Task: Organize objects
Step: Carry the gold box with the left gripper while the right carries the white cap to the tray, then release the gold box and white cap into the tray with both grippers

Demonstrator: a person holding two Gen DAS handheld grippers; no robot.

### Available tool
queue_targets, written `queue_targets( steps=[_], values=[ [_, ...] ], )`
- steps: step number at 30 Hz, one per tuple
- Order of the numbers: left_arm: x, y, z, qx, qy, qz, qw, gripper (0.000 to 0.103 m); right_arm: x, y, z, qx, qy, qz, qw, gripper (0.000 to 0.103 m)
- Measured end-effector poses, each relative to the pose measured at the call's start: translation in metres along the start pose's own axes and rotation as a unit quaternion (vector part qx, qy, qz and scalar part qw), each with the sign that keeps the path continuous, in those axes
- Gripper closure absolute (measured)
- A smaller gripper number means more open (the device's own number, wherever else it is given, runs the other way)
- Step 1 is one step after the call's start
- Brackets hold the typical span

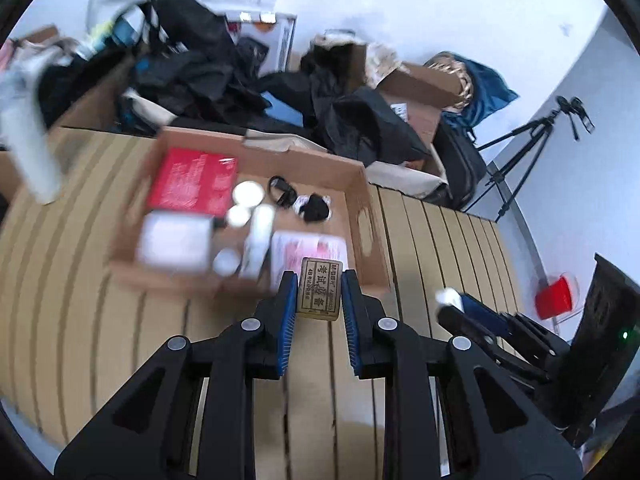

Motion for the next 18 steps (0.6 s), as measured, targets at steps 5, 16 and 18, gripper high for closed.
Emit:
queue_targets(
  steps=[5, 16, 18],
  values=[
    [-0.103, 0.018, -0.023, 0.016, 0.048, -0.026, 0.9984, 0.084, -0.112, -0.028, -0.058, -0.015, 0.03, 0.025, 0.999, 0.073],
    [-0.157, 0.028, -0.021, -0.021, 0.052, -0.012, 0.9984, 0.059, -0.226, -0.056, -0.063, -0.026, 0.096, 0.062, 0.993, 0.068],
    [-0.144, 0.028, -0.026, -0.032, 0.041, -0.019, 0.9985, 0.058, -0.218, -0.054, -0.068, -0.019, 0.086, 0.061, 0.994, 0.053]
  ],
)
Point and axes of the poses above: each gripper's, at about its wrist camera, not at the fingertips, and x roughly against the way its jaws point, y to its left, z to its underside, the point moved 7 cm from there along -x, roughly the way its jaws point, and after that the axes turned 10 degrees about -y, right-handed, at the moved point
